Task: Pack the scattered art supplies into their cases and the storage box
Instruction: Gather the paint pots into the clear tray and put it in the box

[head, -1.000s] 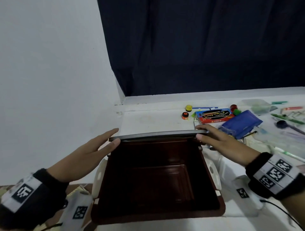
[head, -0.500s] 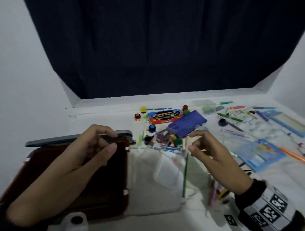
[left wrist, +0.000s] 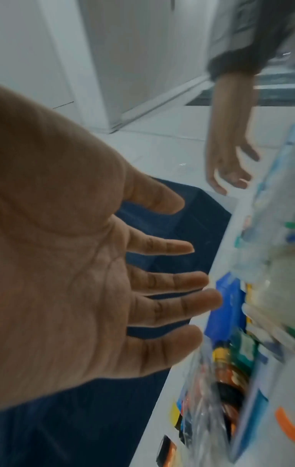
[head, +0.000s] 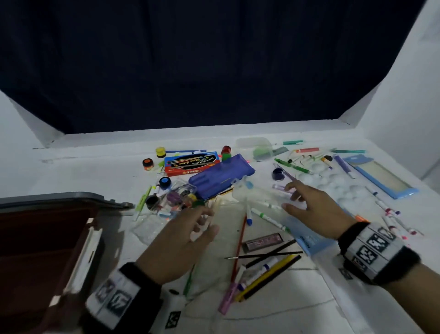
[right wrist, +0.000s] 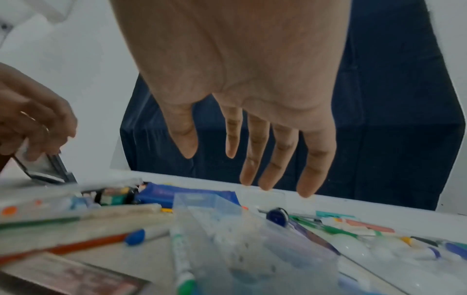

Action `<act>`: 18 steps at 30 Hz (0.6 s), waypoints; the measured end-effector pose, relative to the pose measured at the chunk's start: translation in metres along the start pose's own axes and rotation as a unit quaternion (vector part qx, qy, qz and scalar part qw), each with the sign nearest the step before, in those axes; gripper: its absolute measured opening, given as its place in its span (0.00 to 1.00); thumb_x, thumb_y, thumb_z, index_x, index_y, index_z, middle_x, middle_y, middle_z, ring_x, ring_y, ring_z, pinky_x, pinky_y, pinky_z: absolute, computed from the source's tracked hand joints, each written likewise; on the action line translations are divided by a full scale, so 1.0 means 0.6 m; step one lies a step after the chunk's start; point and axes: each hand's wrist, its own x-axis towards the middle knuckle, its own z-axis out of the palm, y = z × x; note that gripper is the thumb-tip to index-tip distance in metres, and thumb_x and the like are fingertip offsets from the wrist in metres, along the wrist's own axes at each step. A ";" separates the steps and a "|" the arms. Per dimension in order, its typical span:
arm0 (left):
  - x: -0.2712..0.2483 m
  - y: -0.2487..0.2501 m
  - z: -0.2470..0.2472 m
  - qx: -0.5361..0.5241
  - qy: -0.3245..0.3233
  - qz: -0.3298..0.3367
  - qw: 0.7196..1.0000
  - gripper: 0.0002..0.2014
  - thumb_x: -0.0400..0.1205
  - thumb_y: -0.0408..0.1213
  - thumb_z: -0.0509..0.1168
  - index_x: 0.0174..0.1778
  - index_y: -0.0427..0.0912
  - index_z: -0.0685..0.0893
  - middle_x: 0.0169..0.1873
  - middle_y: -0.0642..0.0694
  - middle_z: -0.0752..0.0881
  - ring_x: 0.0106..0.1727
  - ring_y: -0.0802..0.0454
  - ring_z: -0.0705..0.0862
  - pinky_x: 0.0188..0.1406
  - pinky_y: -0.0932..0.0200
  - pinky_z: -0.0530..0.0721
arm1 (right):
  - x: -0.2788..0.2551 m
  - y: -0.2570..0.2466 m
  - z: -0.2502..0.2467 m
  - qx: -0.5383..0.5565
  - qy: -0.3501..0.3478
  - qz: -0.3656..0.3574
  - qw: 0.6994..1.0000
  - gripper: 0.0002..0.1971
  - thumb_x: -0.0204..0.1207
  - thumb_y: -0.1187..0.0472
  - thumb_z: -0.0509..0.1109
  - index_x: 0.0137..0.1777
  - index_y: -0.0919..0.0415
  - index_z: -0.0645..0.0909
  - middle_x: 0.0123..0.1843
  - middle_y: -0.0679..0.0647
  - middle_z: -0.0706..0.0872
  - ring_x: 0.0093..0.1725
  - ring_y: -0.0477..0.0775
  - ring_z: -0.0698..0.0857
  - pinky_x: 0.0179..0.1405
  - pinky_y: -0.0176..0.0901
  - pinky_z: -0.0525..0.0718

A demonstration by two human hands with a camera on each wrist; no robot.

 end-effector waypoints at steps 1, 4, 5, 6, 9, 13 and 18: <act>0.014 -0.007 0.015 0.051 -0.027 -0.010 0.998 0.18 0.83 0.60 0.59 0.68 0.61 0.75 0.58 0.59 0.78 0.55 0.64 0.79 0.52 0.62 0.79 | 0.016 0.013 0.003 -0.028 -0.012 0.010 0.999 0.20 0.77 0.43 0.69 0.65 0.48 0.72 0.55 0.51 0.83 0.50 0.55 0.83 0.50 0.52 0.82; 0.050 -0.021 0.051 0.185 -0.098 -0.035 0.977 0.22 0.85 0.58 0.57 0.74 0.58 0.70 0.69 0.52 0.75 0.63 0.53 0.79 0.62 0.50 0.80 | 0.057 0.043 0.018 -0.115 -0.077 0.037 0.990 0.32 0.71 0.34 0.67 0.72 0.46 0.69 0.67 0.55 0.80 0.64 0.60 0.80 0.60 0.58 0.82; 0.061 -0.022 0.059 0.224 -0.114 -0.040 0.967 0.23 0.86 0.58 0.56 0.75 0.57 0.69 0.69 0.51 0.74 0.64 0.50 0.79 0.62 0.48 0.79 | 0.067 0.047 0.022 -0.146 -0.101 0.046 0.983 0.35 0.71 0.33 0.67 0.76 0.44 0.65 0.71 0.55 0.77 0.68 0.61 0.77 0.63 0.59 0.80; 0.070 -0.023 0.067 0.255 -0.126 -0.044 0.958 0.23 0.86 0.58 0.56 0.76 0.55 0.68 0.69 0.49 0.74 0.65 0.48 0.79 0.63 0.47 0.79 | 0.073 0.048 0.025 -0.168 -0.123 0.054 0.977 0.38 0.72 0.32 0.67 0.79 0.44 0.62 0.73 0.54 0.75 0.70 0.62 0.75 0.65 0.60 0.78; 0.098 -0.029 0.083 0.320 -0.146 -0.059 0.934 0.26 0.85 0.61 0.55 0.76 0.52 0.70 0.69 0.46 0.74 0.66 0.44 0.78 0.62 0.45 0.80 | 0.088 0.050 0.030 -0.204 -0.151 0.048 0.966 0.41 0.73 0.31 0.64 0.83 0.46 0.55 0.76 0.55 0.72 0.74 0.61 0.71 0.68 0.61 0.76; 0.125 -0.035 0.099 0.383 -0.173 -0.069 0.905 0.34 0.78 0.71 0.55 0.72 0.50 0.73 0.66 0.44 0.74 0.64 0.41 0.79 0.59 0.42 0.82 | 0.099 0.059 0.032 -0.215 -0.170 0.013 0.962 0.50 0.69 0.24 0.59 0.85 0.48 0.48 0.81 0.54 0.67 0.77 0.61 0.70 0.70 0.60 0.75; 0.141 -0.024 0.114 0.416 -0.181 -0.086 0.887 0.43 0.70 0.80 0.54 0.70 0.50 0.72 0.64 0.43 0.73 0.59 0.38 0.80 0.55 0.44 0.82 | 0.098 0.061 0.030 -0.177 -0.177 -0.003 0.968 0.51 0.72 0.31 0.67 0.86 0.52 0.46 0.84 0.52 0.63 0.77 0.57 0.72 0.70 0.55 0.76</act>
